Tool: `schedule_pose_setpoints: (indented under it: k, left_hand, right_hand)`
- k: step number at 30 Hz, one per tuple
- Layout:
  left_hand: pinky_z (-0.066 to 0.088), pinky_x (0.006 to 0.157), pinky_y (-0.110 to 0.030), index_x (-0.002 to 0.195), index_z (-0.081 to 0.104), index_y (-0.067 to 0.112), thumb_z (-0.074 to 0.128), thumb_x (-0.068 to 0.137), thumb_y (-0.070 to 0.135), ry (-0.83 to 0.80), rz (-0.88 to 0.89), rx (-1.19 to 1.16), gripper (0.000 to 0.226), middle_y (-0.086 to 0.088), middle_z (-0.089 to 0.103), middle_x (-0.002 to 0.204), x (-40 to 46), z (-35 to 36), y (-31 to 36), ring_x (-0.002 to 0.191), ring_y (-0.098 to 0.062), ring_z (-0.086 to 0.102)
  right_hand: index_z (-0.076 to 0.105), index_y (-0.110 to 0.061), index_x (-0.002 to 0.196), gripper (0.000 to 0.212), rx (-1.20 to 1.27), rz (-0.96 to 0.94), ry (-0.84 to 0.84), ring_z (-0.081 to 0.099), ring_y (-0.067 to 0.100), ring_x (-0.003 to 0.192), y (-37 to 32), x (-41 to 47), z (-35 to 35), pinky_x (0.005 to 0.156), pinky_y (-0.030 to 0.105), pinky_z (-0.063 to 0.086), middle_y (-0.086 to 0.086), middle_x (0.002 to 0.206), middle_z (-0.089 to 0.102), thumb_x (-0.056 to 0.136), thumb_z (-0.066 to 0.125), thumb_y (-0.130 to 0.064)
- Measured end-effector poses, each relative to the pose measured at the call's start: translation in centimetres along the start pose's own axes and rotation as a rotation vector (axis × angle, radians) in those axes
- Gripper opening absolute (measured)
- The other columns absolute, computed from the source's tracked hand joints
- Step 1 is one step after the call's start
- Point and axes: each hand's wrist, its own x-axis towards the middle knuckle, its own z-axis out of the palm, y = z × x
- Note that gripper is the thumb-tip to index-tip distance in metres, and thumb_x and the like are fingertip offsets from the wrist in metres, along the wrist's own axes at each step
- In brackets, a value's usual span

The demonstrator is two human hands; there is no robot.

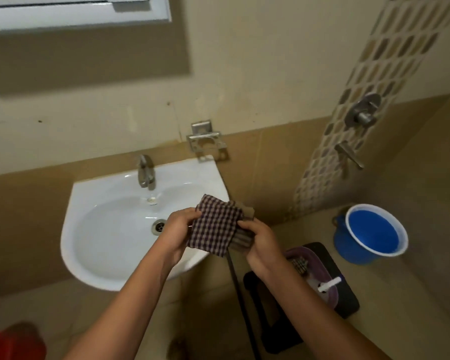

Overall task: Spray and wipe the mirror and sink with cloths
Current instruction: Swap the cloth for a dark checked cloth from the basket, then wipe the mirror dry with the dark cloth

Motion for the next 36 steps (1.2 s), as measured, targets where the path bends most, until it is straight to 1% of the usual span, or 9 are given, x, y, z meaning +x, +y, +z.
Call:
schedule_pose_setpoints:
  k: [6,10,13,17,20,22,28,32,36]
  left_hand:
    - [0.057,0.077,-0.028,0.12,0.065,0.015,0.069,0.089,0.019,0.279,0.31,0.322,0.031,0.001,0.068,0.112,-1.8,-5.4,-0.8,0.102,-0.019,0.065]
    - [0.048,0.054,-0.023,0.108,0.07,0.028,0.069,0.083,0.049,0.039,0.359,0.355,0.033,0.008,0.072,0.079,-3.3,-9.2,-0.4,0.064,-0.01,0.064]
    - [0.044,0.054,-0.031,0.108,0.068,0.022,0.068,0.086,0.038,0.02,0.31,0.348,0.027,0.006,0.064,0.066,-3.2,-12.5,-0.1,0.054,-0.013,0.053]
    - [0.053,0.062,-0.039,0.107,0.07,0.018,0.052,0.099,0.02,0.139,0.236,0.286,0.02,-0.011,0.072,0.075,-2.6,-16.5,0.4,0.061,-0.026,0.062]
    - [0.058,0.082,-0.043,0.116,0.068,0.012,0.045,0.103,0.025,0.212,0.138,0.044,0.029,-0.008,0.075,0.098,-1.5,-19.8,1.0,0.091,-0.027,0.07]
    - [0.057,0.084,-0.04,0.121,0.063,0.009,0.043,0.104,0.025,0.224,0.097,-0.098,0.031,-0.011,0.071,0.112,-0.8,-21.7,1.4,0.104,-0.028,0.067]
    - [0.056,0.089,-0.037,0.125,0.063,0.014,0.042,0.105,0.026,0.155,0.149,-0.074,0.031,-0.002,0.072,0.108,-0.2,-23.1,2.1,0.104,-0.021,0.067]
    - [0.055,0.092,-0.037,0.118,0.07,0.02,0.054,0.096,0.044,0.046,0.159,-0.152,0.036,-0.002,0.075,0.111,0.0,-22.7,1.9,0.105,-0.015,0.07]
    - [0.056,0.085,-0.035,0.117,0.07,0.01,0.061,0.095,0.028,0.015,0.076,-0.305,0.03,-0.011,0.075,0.111,0.7,-23.6,1.8,0.106,-0.024,0.07]
  right_hand:
    - [0.065,-0.006,0.099,0.018,-0.151,0.014,-0.082,0.07,0.022,0.066,2.8,0.4,6.7,0.053,0.031,0.056,0.009,0.077,0.073,0.095,0.049,0.001]
    - [0.067,-0.006,0.111,0.022,-0.298,-0.005,-0.148,0.075,0.028,0.086,5.3,0.9,11.4,0.07,0.04,0.062,0.015,0.097,0.076,0.098,0.05,-0.005]
    - [0.064,-0.005,0.116,0.022,-0.405,-0.021,-0.166,0.073,0.031,0.095,7.5,1.5,14.8,0.079,0.046,0.061,0.017,0.107,0.074,0.101,0.05,-0.01]
    - [0.064,-0.009,0.116,0.019,-0.535,-0.05,-0.136,0.073,0.026,0.097,10.1,2.4,18.8,0.086,0.045,0.06,0.011,0.109,0.073,0.102,0.051,-0.013]
    - [0.063,-0.013,0.112,0.016,-0.607,-0.102,-0.108,0.073,0.02,0.093,11.1,3.3,20.9,0.081,0.036,0.061,0.008,0.107,0.074,0.1,0.053,-0.01]
    - [0.062,-0.017,0.113,0.019,-0.649,-0.142,-0.097,0.073,0.015,0.09,11.2,3.6,21.8,0.072,0.026,0.059,0.003,0.105,0.074,0.1,0.053,-0.009]
    - [0.057,-0.027,0.124,0.028,-1.11,-0.294,-0.11,0.069,0.013,0.092,13.0,3.5,25.0,0.073,0.022,0.056,-0.004,0.108,0.07,0.099,0.052,-0.016]
    - [0.058,-0.03,0.115,0.021,-1.407,-0.378,-0.225,0.068,0.015,0.073,14.5,2.7,26.8,0.068,0.034,0.059,-0.004,0.088,0.071,0.097,0.047,-0.037]
    - [0.06,-0.029,0.122,0.03,-1.406,-0.299,-0.416,0.067,0.015,0.09,14.0,2.8,26.1,0.08,0.036,0.057,-0.003,0.104,0.071,0.096,0.05,-0.04]
